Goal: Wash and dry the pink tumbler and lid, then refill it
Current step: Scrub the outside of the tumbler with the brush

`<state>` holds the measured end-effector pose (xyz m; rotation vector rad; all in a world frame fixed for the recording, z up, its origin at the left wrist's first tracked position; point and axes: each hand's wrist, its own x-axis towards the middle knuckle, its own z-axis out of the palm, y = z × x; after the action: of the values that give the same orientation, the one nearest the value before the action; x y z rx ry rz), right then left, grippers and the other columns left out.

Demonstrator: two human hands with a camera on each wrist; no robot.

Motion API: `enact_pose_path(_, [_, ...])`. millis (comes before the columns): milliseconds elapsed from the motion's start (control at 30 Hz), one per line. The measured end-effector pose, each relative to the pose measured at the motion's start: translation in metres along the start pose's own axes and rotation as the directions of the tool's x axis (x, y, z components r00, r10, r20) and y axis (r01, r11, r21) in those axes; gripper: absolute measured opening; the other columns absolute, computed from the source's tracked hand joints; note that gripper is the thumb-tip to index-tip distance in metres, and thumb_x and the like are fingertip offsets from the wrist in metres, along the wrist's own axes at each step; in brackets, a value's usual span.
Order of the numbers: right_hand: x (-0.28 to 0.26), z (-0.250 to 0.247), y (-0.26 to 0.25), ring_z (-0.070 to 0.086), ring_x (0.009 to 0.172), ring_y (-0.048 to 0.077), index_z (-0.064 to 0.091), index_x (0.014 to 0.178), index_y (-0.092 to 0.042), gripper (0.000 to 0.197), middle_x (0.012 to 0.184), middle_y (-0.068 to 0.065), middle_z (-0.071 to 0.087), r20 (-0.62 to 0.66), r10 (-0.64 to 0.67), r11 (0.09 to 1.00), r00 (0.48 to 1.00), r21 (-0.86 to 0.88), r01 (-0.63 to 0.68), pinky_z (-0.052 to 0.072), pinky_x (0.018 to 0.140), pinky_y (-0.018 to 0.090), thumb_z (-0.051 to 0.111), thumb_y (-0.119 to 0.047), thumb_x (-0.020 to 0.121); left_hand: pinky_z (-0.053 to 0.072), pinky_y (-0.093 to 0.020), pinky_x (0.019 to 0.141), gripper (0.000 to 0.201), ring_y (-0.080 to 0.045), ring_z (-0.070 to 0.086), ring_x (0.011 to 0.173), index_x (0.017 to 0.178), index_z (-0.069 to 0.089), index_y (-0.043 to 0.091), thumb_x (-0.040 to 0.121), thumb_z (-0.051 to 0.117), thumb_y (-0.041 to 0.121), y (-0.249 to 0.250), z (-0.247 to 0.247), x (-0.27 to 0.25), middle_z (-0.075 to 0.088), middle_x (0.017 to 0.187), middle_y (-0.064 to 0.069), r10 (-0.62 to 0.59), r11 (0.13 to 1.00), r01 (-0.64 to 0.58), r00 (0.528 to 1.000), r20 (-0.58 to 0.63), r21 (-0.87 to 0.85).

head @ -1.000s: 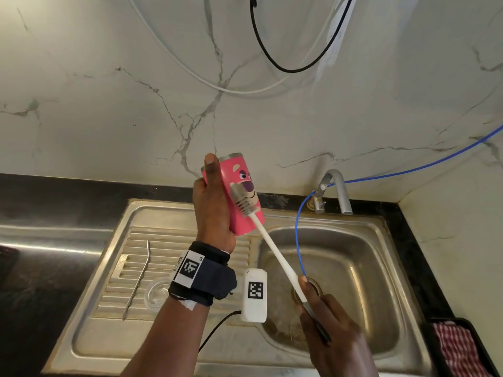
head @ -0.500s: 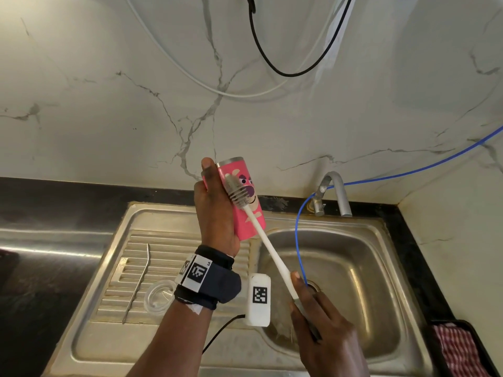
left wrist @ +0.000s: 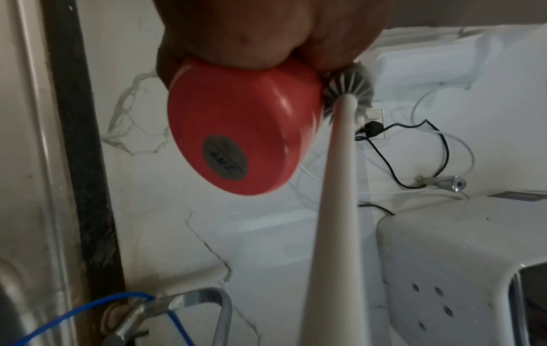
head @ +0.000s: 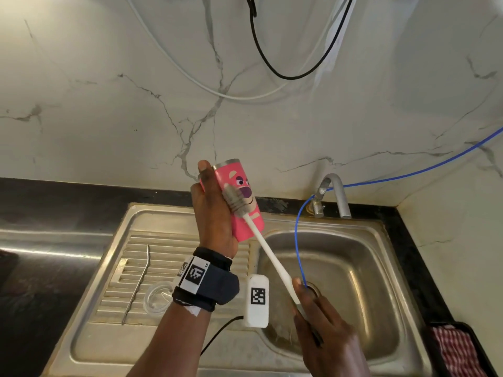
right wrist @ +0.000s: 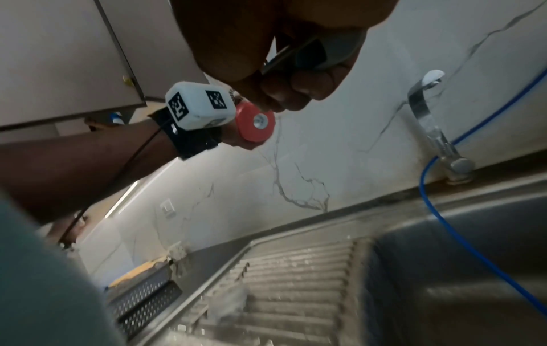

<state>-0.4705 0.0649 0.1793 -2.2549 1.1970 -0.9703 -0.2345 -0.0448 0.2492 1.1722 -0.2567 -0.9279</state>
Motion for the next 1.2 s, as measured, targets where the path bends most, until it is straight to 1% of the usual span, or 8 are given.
enact_pose_path(100, [-0.005,-0.005,-0.001,0.046,0.052,0.009,0.047,0.15,-0.043,0.061,0.095,-0.015,0.056,0.011,-0.015,1.0,1.0,-0.019,0.015,0.038,0.055,0.004,0.06,-0.03,0.093,0.065,-0.057,0.088,0.074,-0.036,0.078,0.102,0.139,0.053,0.021,0.097,0.044,0.081,-0.001,-0.004,0.001,0.076,0.119,-0.016,0.012,1.0,-0.012,0.999,-0.033,-0.002])
enact_pose_path(300, [0.024,0.005,-0.004,0.052,0.06,0.009,0.044,0.155,-0.035,0.07,0.086,-0.009,0.056,-0.038,-0.018,1.0,0.999,-0.018,0.018,0.048,0.051,0.023,0.069,-0.017,0.092,0.066,-0.049,0.08,0.076,-0.027,0.081,0.091,0.138,0.051,0.019,0.092,0.046,0.08,-0.011,0.01,-0.014,0.074,0.116,-0.014,-0.017,1.0,0.016,0.999,0.032,0.026])
enact_pose_path(567, [-0.003,0.0,-0.003,0.052,0.052,0.01,0.048,0.149,-0.042,0.075,0.108,-0.013,0.061,-0.002,0.01,1.0,1.0,-0.008,-0.01,0.047,0.051,0.014,0.074,-0.018,0.083,0.064,-0.059,0.089,0.073,-0.032,0.08,0.097,0.135,0.054,0.022,0.096,0.045,0.082,-0.001,-0.002,0.002,0.076,0.118,-0.016,0.03,0.999,-0.029,0.999,-0.026,0.017])
enact_pose_path(733, [0.025,0.009,-0.004,0.05,0.059,0.008,0.041,0.156,-0.038,0.07,0.084,-0.009,0.055,-0.065,0.016,1.0,0.998,-0.011,-0.017,0.049,0.051,0.026,0.067,-0.021,0.094,0.067,-0.039,0.067,0.049,-0.017,0.079,0.072,0.121,0.049,0.021,0.105,0.044,0.067,-0.013,0.008,-0.014,0.077,0.082,0.005,-0.013,0.997,0.009,0.999,0.043,0.082])
enact_pose_path(867, [0.004,0.004,0.002,0.059,0.059,0.011,0.047,0.152,-0.04,0.061,0.098,-0.008,0.066,-0.041,0.007,1.0,0.999,0.01,-0.006,0.051,0.055,0.02,0.063,-0.028,0.094,0.066,-0.057,0.083,0.084,-0.03,0.08,0.09,0.133,0.054,0.02,0.087,0.043,0.089,-0.001,0.003,0.001,0.074,0.115,-0.018,0.043,0.997,-0.043,0.999,0.003,0.069])
enact_pose_path(967, [-0.001,0.001,0.001,0.058,0.055,0.013,0.049,0.15,-0.041,0.059,0.098,-0.007,0.068,-0.044,0.017,1.0,0.999,0.004,-0.017,0.05,0.055,0.017,0.062,-0.03,0.093,0.065,-0.062,0.086,0.086,-0.031,0.08,0.091,0.136,0.054,0.019,0.087,0.043,0.089,0.001,0.001,0.003,0.075,0.112,-0.016,0.054,0.996,-0.052,0.998,-0.023,0.072])
enact_pose_path(1100, [0.026,0.007,-0.002,0.05,0.056,0.007,0.042,0.155,-0.038,0.073,0.084,-0.01,0.056,-0.079,0.024,1.0,0.997,-0.019,-0.025,0.048,0.049,0.023,0.069,-0.018,0.09,0.067,-0.039,0.066,0.058,-0.017,0.078,0.069,0.129,0.048,0.014,0.104,0.044,0.066,-0.008,0.011,-0.018,0.076,0.078,0.005,-0.012,0.994,0.005,0.998,0.06,0.105])
enact_pose_path(1200, [0.026,0.008,0.0,0.049,0.058,0.006,0.042,0.156,-0.038,0.073,0.084,-0.013,0.054,-0.08,0.012,1.0,0.997,-0.013,-0.013,0.049,0.051,0.024,0.069,-0.017,0.091,0.066,-0.036,0.063,0.057,-0.02,0.079,0.07,0.127,0.049,0.015,0.104,0.045,0.066,-0.005,0.013,-0.019,0.076,0.085,-0.002,-0.01,0.994,0.003,0.998,0.064,0.113])
